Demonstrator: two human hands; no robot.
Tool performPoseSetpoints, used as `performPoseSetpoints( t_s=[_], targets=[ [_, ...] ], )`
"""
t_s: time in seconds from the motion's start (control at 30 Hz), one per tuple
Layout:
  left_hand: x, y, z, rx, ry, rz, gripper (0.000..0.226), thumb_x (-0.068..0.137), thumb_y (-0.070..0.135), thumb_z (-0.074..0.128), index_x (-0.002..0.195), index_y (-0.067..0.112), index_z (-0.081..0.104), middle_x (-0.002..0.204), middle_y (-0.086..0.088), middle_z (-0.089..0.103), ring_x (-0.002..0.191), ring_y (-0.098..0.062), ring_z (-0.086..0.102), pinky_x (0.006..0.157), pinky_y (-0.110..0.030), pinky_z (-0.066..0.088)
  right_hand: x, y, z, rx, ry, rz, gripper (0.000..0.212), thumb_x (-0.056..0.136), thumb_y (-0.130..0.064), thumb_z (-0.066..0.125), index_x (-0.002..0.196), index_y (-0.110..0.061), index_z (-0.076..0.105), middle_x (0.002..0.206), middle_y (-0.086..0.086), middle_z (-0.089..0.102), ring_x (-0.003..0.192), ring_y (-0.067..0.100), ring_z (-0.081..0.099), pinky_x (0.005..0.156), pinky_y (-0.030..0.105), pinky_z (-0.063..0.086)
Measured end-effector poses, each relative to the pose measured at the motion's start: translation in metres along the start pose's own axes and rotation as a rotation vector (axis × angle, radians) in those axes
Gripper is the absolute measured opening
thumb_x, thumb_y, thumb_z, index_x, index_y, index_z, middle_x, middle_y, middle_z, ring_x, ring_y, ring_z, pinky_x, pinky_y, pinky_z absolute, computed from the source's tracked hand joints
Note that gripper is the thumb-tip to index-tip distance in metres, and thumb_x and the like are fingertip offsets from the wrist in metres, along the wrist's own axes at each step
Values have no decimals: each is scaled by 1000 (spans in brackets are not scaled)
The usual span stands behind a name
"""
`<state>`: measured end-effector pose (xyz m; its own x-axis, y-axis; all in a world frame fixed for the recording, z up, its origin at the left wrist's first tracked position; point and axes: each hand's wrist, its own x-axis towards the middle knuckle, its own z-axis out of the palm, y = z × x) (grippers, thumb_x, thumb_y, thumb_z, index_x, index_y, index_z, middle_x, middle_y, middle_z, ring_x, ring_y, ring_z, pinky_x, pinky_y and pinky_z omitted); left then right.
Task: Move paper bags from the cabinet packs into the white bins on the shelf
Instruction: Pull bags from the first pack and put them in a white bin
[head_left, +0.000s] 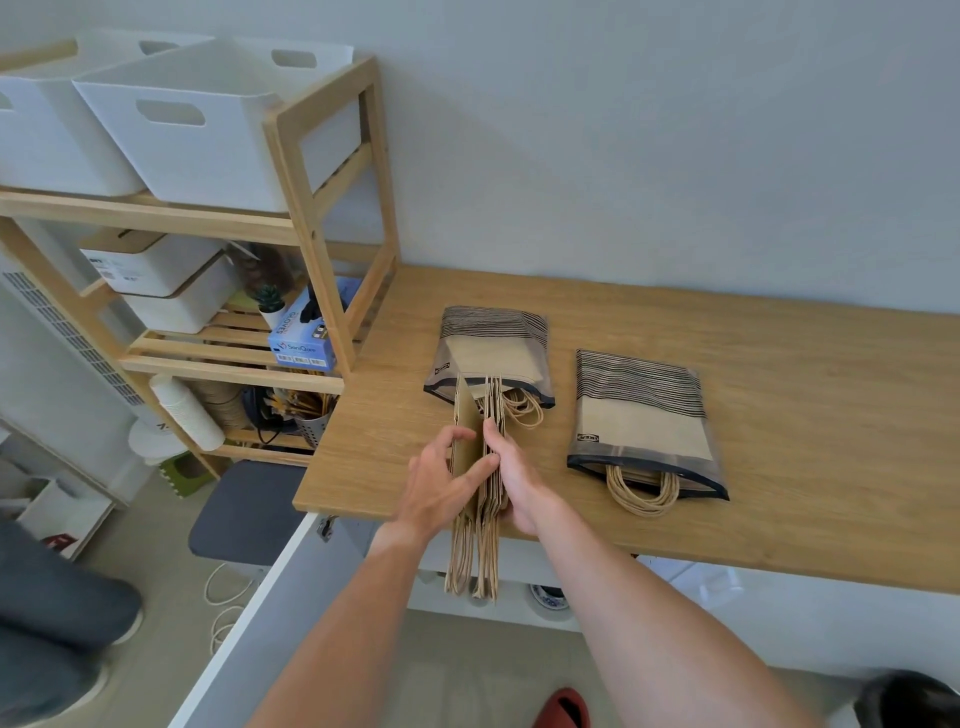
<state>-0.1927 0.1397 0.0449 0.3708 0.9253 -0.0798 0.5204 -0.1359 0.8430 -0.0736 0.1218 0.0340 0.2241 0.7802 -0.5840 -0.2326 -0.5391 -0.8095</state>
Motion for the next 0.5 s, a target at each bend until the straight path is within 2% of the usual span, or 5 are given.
performPoseSetpoints(
  t_s=[0.17,0.23,0.33,0.4,0.5],
  targets=[
    [0,-2,1,-27,8,56,31,87,52,58,116,42,53,122,9,60,116,-19,52,97,-50,46,1,1,0,7,-26,3,77,87,-77,43,152,-37,31,157,10,36,138,35,38,111,63,30],
    [-1,-1,0,-60,33,68,32,94,34,55,125,37,51,125,3,59,111,-17,56,95,-47,48,0,0,-2,18,-32,-3,78,84,-79,43,150,-38,35,155,10,40,136,34,42,111,61,32],
    [-1,-3,0,-69,51,97,41,96,8,46,134,25,49,105,-2,64,81,-4,59,80,-34,50,-1,1,-6,22,-4,11,81,88,-77,41,156,-34,24,164,6,23,146,32,26,116,58,20],
    [0,-4,2,-39,33,121,32,98,15,48,127,28,52,94,-6,67,60,-1,51,66,-36,50,-1,2,-4,17,-6,35,98,75,-89,46,156,-37,26,164,6,23,146,33,27,116,60,19],
    [1,-2,6,-6,2,117,40,92,44,62,127,29,50,116,5,62,95,-3,56,85,-28,45,27,20,-5,48,-32,58,118,45,-100,57,147,-43,40,155,7,41,137,33,41,111,65,29]
  ],
)
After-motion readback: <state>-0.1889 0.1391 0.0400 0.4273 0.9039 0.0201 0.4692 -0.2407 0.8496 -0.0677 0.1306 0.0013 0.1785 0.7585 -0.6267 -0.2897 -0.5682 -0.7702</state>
